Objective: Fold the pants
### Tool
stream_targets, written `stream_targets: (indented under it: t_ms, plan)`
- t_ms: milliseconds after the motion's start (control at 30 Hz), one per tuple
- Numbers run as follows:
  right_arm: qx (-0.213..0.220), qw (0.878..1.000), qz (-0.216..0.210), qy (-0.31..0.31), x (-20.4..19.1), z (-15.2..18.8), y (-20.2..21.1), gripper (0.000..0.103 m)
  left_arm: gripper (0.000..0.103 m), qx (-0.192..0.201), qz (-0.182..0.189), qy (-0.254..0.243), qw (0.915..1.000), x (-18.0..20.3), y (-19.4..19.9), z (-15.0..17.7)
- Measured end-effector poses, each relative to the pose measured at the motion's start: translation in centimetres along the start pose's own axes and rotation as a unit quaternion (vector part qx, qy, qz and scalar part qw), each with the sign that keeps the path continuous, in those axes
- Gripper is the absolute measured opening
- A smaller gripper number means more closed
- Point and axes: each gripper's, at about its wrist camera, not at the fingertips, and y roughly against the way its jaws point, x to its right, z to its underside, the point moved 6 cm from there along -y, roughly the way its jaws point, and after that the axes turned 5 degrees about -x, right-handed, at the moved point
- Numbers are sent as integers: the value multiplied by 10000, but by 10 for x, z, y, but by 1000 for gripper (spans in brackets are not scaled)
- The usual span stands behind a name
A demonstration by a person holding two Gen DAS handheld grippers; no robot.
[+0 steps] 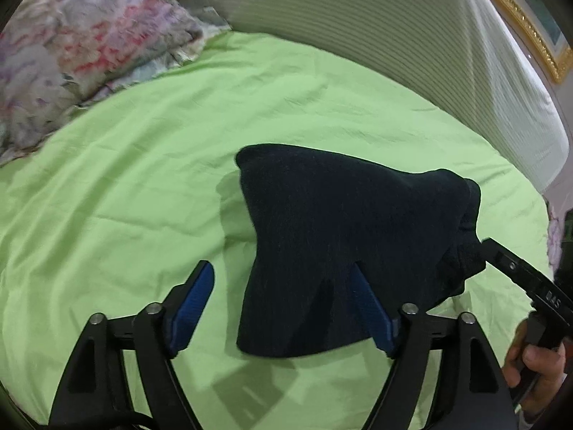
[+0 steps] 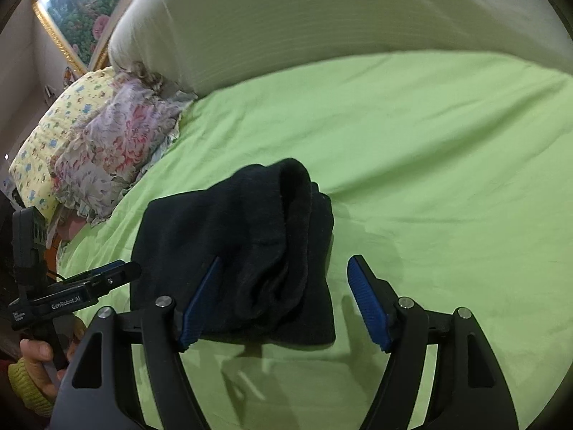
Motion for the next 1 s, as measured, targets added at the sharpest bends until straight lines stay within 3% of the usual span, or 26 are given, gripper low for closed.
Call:
stream_targets:
  t_ms: [167,467,633,1000]
  plan:
    - [166,9985,181,494,-17,14,10,75,83,233,-200,218,9993,-4,16,16]
    - [318,9868,660,1447,-44,40,9,83,83,430,-599,12,9973,2,26,36]
    - [365,9857,704,1488,-47,44,1,83,83,434,-719,-294,9960,9,22,44]
    - [362,9817,803,1686,-49,57,-13,85,84,533,-743,-480,9947,14,18,56]
